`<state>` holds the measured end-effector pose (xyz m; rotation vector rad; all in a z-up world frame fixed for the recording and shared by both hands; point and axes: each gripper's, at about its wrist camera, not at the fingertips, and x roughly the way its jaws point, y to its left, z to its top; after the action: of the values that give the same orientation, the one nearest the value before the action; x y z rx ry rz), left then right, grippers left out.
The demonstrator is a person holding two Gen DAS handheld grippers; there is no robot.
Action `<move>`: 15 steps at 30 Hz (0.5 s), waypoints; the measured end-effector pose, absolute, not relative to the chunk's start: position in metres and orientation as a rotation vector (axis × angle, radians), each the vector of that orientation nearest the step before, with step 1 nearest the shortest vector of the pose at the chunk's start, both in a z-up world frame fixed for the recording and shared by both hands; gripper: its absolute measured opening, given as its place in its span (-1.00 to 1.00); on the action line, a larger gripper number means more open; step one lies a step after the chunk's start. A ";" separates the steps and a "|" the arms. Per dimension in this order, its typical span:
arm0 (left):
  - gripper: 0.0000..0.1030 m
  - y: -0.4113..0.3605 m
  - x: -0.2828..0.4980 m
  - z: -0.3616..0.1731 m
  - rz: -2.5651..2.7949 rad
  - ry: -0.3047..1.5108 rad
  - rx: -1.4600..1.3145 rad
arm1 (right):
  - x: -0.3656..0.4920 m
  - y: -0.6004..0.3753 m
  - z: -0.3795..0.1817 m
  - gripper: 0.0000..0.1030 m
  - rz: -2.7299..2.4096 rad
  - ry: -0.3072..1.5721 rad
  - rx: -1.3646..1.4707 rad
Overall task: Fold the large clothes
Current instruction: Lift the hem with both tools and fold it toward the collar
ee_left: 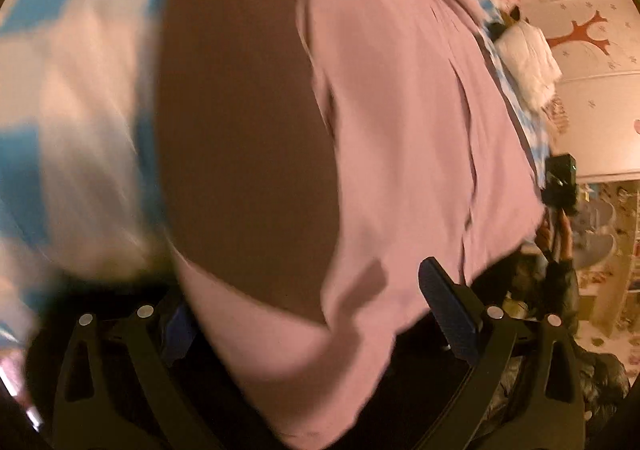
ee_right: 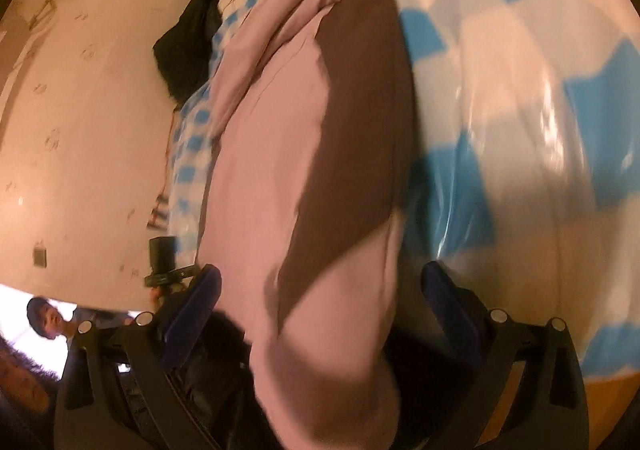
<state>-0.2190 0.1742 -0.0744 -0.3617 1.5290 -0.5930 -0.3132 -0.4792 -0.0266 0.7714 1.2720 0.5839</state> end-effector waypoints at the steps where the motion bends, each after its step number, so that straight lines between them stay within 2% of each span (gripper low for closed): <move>1: 0.84 0.170 -0.227 -0.079 -0.603 1.530 -0.371 | -0.315 -0.477 -0.028 0.86 0.592 1.279 0.772; 5: 0.84 0.159 -0.239 -0.090 -0.583 1.495 -0.434 | -0.319 -0.463 -0.037 0.86 0.619 1.291 0.767; 7: 0.78 0.159 -0.242 -0.089 -0.541 1.434 -0.501 | -0.321 -0.457 -0.038 0.74 0.623 1.257 0.765; 8: 0.38 0.161 -0.243 -0.088 -0.529 1.409 -0.533 | -0.324 -0.454 -0.039 0.24 0.630 1.247 0.765; 9: 0.18 0.163 -0.243 -0.089 -0.514 1.408 -0.563 | -0.326 -0.450 -0.039 -0.17 0.612 1.242 0.744; 10: -0.19 0.163 -0.242 -0.090 -0.501 1.402 -0.575 | -0.326 -0.449 -0.039 -0.21 0.598 1.232 0.731; 11: -0.56 0.166 -0.244 -0.089 -0.498 1.389 -0.585 | -0.327 -0.447 -0.038 -0.35 0.607 1.212 0.734; 13: -0.71 0.167 -0.247 -0.081 -0.495 1.357 -0.598 | -0.329 -0.447 -0.036 -0.45 0.605 1.183 0.748; 15: -0.76 0.165 -0.245 -0.066 -0.506 1.315 -0.597 | -0.329 -0.447 -0.029 -0.55 0.620 1.133 0.772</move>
<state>-0.2450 0.1646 -0.0658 -0.5967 1.3153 -0.5057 -0.3287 -0.4473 -0.0289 0.7722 1.1331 0.6205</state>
